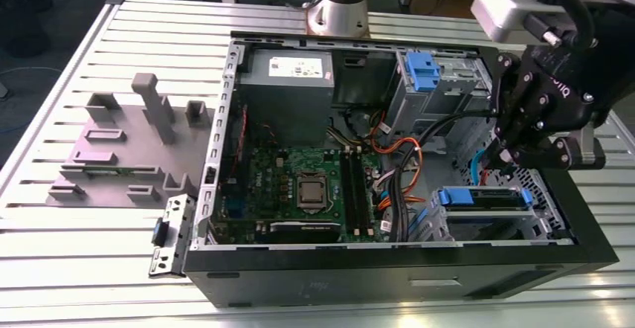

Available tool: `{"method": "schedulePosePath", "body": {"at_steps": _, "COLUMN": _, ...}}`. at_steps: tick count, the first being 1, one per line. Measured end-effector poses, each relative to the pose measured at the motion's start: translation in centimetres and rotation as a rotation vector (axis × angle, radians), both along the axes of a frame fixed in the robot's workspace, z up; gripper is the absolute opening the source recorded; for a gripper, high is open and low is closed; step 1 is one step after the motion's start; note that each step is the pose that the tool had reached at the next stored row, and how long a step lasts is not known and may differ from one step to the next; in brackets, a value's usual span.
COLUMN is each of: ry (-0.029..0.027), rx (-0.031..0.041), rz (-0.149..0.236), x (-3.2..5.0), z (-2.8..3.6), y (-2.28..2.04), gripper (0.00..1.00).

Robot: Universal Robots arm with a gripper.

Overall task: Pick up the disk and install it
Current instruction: 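Insert the disk into the insertion slot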

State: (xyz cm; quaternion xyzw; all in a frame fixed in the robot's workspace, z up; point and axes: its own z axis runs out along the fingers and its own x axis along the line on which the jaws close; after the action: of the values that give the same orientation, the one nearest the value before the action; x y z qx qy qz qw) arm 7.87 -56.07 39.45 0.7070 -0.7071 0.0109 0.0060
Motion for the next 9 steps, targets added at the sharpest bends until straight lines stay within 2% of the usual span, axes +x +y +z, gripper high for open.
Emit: {"method": "schedulePosePath", "body": {"at_steps": 9, "ry": 0.0001, "rx": -0.0001, "rz": 0.000, "x": 0.00, "z": -1.63, "y": 0.00, "gripper": 0.11}}
